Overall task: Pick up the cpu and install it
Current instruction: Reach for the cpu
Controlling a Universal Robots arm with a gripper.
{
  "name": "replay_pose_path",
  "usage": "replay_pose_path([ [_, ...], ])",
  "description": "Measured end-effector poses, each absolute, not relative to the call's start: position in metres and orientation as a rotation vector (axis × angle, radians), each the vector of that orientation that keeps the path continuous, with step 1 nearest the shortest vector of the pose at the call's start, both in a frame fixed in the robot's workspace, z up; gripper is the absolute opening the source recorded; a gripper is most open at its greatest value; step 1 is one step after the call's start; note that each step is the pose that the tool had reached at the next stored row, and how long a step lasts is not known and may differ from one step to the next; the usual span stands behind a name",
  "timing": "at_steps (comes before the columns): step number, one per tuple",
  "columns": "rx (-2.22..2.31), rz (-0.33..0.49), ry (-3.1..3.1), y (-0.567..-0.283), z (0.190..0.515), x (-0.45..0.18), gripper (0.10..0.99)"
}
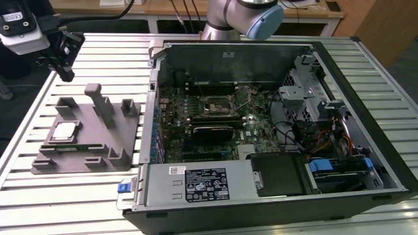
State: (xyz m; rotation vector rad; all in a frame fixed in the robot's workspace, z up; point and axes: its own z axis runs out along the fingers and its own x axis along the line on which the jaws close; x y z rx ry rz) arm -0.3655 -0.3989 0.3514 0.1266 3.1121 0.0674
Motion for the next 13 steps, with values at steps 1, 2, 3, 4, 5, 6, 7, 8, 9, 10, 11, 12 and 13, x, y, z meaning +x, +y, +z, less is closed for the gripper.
replay_pose_path([
  [1, 0.127, 0.067, 3.112, -0.399, 0.351, -0.366, 0.106],
  [2, 0.127, 0.067, 3.112, -0.399, 0.350, -0.367, 0.106],
  [3, 0.127, 0.067, 3.112, -0.399, 0.349, -0.368, 0.106],
  [4, 0.127, 0.067, 3.112, -0.399, 0.348, -0.369, 0.106],
  [5, 0.127, 0.067, 3.112, -0.399, 0.347, -0.370, 0.106],
  [6, 0.127, 0.068, 3.112, -0.399, 0.346, -0.370, 0.106],
  [7, 0.127, 0.067, 3.112, -0.399, 0.346, -0.371, 0.106],
  [8, 0.127, 0.067, 3.112, -0.399, 0.345, -0.372, 0.106],
  [9, 0.127, 0.067, 3.112, -0.399, 0.344, -0.373, 0.106],
  [10, 0.127, 0.067, 3.112, -0.399, 0.343, -0.374, 0.106],
  [11, 0.127, 0.067, 3.112, -0.399, 0.342, -0.375, 0.106],
  [12, 0.127, 0.067, 3.112, -0.399, 0.341, -0.376, 0.106],
  [13, 0.127, 0.067, 3.112, -0.399, 0.340, -0.377, 0.106],
])
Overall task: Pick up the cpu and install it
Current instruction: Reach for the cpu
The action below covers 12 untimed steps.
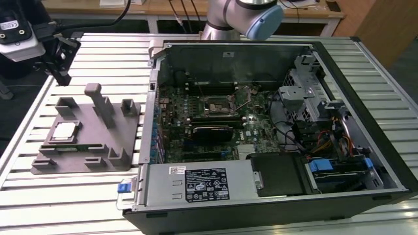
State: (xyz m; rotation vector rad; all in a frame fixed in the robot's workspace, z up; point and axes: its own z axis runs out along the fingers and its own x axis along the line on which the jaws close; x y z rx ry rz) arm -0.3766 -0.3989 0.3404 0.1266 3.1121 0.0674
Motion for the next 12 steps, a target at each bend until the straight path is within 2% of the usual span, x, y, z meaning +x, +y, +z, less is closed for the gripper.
replay_pose_path([
  [12, 0.127, 0.067, 3.112, -0.399, 0.328, -0.393, 0.106],
])
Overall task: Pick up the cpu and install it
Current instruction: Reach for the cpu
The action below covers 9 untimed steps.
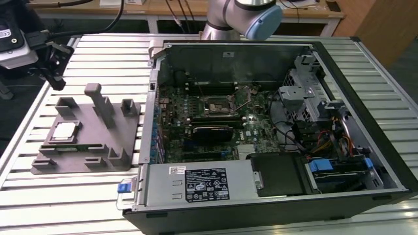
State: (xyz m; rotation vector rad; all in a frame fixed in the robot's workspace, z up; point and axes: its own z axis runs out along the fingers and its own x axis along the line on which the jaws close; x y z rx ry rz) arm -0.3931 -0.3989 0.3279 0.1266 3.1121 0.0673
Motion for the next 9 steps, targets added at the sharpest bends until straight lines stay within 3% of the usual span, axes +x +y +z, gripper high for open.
replay_pose_path([
  [9, 0.127, 0.067, 3.112, -0.3989, 0.3180, -0.4041, 0.106],
])
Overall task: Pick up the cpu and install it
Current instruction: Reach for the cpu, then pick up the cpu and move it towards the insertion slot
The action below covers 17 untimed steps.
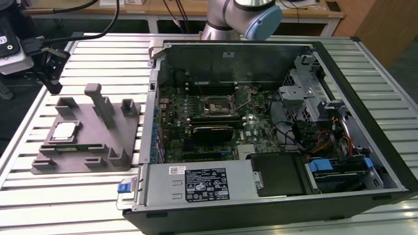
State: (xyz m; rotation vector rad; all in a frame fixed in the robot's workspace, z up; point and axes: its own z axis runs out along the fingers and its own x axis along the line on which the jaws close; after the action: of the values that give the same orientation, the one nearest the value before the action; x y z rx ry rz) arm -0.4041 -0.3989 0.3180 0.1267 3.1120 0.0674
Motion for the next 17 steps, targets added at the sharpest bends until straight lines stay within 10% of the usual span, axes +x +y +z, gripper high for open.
replay_pose_path([
  [17, 0.127, 0.067, 3.112, -0.3990, 0.3097, -0.4091, 0.106],
])
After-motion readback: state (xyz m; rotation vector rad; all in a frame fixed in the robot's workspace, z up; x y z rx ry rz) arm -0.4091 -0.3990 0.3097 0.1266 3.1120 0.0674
